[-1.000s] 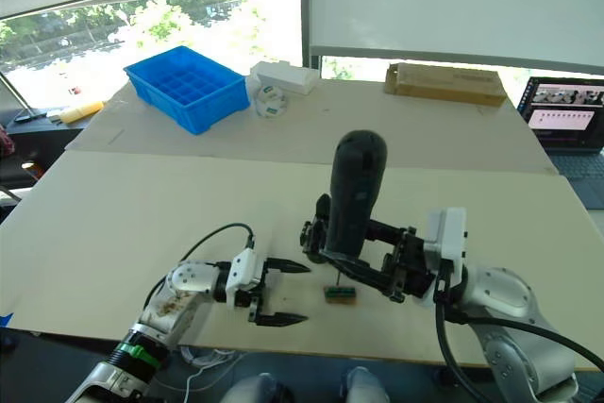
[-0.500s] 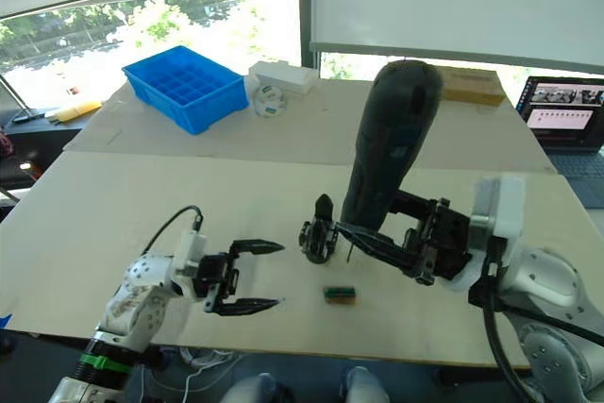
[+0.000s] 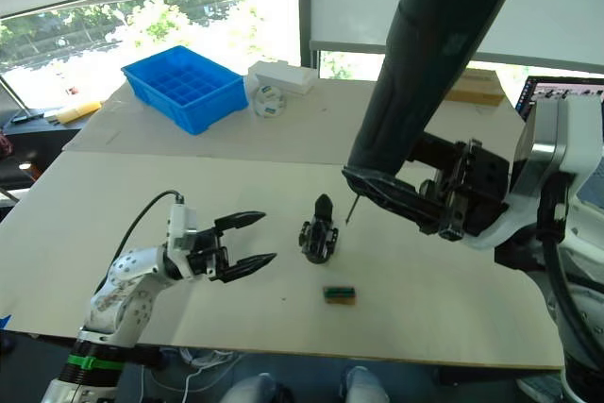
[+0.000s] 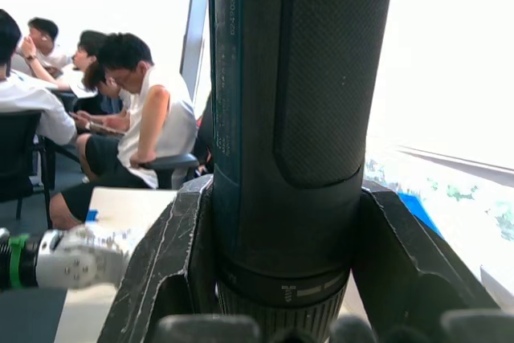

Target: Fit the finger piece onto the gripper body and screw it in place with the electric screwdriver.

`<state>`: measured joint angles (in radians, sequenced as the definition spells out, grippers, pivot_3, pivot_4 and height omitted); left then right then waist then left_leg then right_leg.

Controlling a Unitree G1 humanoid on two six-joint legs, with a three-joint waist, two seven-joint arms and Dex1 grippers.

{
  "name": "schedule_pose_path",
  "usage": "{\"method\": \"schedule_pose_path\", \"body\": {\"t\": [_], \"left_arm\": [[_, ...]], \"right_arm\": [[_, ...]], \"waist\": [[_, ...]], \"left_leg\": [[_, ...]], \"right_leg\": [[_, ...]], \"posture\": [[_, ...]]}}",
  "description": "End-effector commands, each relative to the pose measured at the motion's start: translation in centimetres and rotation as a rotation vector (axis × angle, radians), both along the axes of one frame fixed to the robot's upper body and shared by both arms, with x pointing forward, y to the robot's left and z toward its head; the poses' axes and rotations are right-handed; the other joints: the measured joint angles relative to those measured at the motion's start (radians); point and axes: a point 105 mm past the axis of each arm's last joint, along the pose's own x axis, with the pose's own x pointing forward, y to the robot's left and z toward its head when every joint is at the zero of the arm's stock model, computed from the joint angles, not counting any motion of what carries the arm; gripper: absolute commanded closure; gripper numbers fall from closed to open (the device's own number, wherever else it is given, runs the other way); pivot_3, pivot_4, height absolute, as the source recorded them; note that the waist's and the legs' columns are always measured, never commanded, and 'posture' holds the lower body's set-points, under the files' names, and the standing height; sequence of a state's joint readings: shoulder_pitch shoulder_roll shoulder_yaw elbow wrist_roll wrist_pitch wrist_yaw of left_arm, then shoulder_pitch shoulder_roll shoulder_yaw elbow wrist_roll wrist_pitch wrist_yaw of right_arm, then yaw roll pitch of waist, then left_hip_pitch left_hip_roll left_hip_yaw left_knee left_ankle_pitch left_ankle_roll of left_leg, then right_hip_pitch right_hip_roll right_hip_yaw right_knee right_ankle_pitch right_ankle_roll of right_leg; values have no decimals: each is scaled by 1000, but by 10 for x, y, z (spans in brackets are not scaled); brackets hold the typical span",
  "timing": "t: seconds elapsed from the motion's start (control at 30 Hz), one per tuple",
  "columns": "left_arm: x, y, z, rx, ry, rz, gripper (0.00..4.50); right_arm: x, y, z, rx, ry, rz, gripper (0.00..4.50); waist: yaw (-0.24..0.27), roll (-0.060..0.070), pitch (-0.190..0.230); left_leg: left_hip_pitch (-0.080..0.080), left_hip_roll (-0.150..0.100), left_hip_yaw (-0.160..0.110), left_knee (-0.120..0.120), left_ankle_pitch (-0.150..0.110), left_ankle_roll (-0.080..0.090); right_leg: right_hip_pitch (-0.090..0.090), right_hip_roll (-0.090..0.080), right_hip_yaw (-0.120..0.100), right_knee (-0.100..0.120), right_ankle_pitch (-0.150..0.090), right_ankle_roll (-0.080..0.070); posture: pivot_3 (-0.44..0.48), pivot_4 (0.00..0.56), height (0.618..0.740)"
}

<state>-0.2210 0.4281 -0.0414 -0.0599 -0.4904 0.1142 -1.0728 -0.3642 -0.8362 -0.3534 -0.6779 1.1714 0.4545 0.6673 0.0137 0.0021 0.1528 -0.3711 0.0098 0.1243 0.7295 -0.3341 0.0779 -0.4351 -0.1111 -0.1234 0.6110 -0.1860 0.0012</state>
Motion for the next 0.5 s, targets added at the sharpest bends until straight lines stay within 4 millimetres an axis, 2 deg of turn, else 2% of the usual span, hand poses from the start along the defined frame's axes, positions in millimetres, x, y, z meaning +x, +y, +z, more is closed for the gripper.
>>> {"method": "schedule_pose_path", "body": {"t": [0.03,0.17,0.23,0.37,0.5], "left_arm": [[3,-8,-4,36,-7,18,20],[8,-18,-21,119,0,47,20],[9,-31,-29,142,17,46,20],[12,-47,-35,141,40,60,20],[13,-55,-41,163,31,64,20]], "right_arm": [[-4,2,14,12,-37,27,2586],[-2,4,16,2,-37,43,2586],[-2,6,16,0,-36,55,2586],[-3,10,19,-1,-40,73,2586],[-3,11,19,-4,-41,77,2586]], "waist": [[0,0,0],[1,0,0],[2,0,0],[0,0,0],[0,0,0]], "left_leg": [[0,0,0,0,0,0],[0,0,0,0,0,0],[0,0,1,0,0,0],[0,-1,1,0,0,0],[0,0,1,0,0,0]], "right_leg": [[0,0,0,0,0,0],[0,0,0,0,0,0],[0,0,0,0,0,0],[0,-1,0,0,1,1],[-1,-2,0,0,1,1]], "posture": [[0,150,740],[0,150,740],[0,150,740],[0,150,740],[0,150,740]]}}
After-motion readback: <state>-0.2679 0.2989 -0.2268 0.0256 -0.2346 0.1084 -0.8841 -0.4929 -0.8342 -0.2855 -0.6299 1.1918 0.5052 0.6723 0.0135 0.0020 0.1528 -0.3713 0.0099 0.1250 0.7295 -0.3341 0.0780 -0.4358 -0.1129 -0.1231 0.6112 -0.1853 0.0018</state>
